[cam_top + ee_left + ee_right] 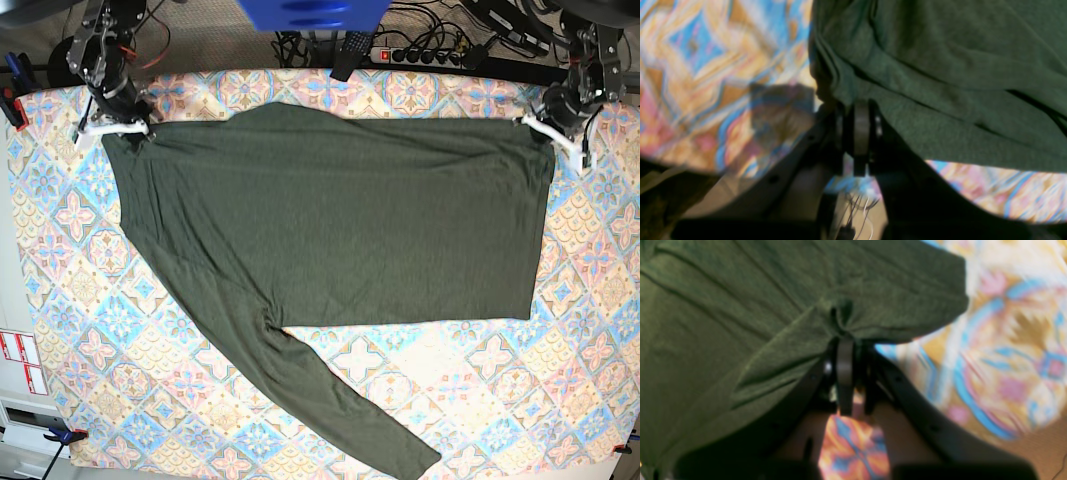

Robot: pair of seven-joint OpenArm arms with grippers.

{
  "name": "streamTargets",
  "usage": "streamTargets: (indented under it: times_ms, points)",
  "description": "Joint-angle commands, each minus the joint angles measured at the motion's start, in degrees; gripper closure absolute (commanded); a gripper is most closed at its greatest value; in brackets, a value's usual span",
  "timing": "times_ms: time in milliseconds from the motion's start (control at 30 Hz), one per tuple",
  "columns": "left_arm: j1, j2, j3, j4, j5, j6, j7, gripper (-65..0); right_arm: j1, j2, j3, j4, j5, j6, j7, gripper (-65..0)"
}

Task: Fold the T-shirt properly
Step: 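Pull the shirt further toward the robot base with both grippers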

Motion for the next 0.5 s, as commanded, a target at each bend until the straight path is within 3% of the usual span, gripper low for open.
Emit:
streamTargets:
  times_ms: [0,467]
  points:
    - [0.7,-1.0,-0.5,1.1,0.2,0.2,-0.5,0.0,-1.0,0.7,0.4,1.7,-0.1,0.1,0.8,-0.1]
    - [3.2,-1.0,-0.5,1.3,0.2,0.2,-0.6,0.0,-2.8,0.7,2.4,4.3,-0.4,0.1,0.8,-0.3]
